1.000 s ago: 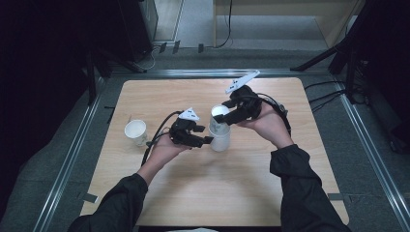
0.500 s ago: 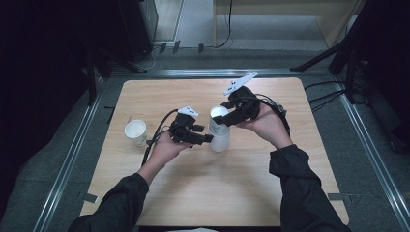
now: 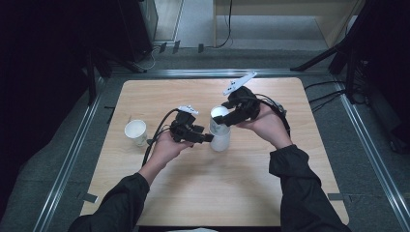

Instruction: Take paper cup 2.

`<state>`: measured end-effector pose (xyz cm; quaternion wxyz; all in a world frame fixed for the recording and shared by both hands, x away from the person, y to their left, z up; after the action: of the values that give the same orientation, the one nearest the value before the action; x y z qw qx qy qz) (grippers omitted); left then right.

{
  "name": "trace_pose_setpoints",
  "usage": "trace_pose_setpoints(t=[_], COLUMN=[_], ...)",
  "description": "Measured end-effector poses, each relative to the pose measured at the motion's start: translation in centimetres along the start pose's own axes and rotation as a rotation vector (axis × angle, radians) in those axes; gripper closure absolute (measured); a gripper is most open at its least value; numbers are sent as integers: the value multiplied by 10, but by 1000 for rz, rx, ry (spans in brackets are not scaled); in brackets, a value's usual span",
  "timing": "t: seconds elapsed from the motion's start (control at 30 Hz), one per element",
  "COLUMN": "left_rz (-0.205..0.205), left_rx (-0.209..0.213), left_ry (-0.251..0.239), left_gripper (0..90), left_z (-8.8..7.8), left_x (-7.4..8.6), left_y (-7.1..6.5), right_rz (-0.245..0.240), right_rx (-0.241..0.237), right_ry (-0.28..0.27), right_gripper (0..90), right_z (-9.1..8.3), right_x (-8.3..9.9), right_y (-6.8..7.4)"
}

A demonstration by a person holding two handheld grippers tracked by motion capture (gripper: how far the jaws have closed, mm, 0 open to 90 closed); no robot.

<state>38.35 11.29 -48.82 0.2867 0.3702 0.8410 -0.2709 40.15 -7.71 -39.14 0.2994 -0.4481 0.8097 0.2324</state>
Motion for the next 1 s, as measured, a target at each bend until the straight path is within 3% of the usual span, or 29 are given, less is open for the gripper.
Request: trace_pose_setpoints(t=[0.5, 0.6, 0.63, 0.73, 0.8, 1.0], left_rz=[-1, 2, 8, 77, 73, 54], left_rx=[-5, -8, -13, -110, -82, -64], left_ry=[3, 6, 15, 103, 101, 51], left_gripper=[377, 379, 381, 419, 381, 376], left_z=[0, 1, 1, 10, 13, 7], left_x=[-1, -1, 0, 4, 6, 3], left_y=[0, 0, 0, -3, -4, -3], right_rz=[-6, 1, 10, 16, 13, 6], right_rx=[8, -1, -6, -11, -12, -9], right_ry=[-1, -33, -44, -66, -74, -96], right_gripper=[374, 377, 376, 376, 375, 374], right_z=[0, -3, -6, -12, -15, -21], right_x=[-1, -2, -3, -5, -5, -9], right_y=[0, 0, 0, 0, 0, 2])
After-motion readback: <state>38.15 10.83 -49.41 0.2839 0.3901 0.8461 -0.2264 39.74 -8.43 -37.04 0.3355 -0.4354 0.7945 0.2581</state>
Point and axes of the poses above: each handheld gripper's, and its own axes: z roughly forward along the jaws, x roughly out of its underside, y roughly to its left, the point moved 2 cm from there along z, roughly forward along the jaws, and after that the axes turned 6 degrees about z, right-handed, at the moved point
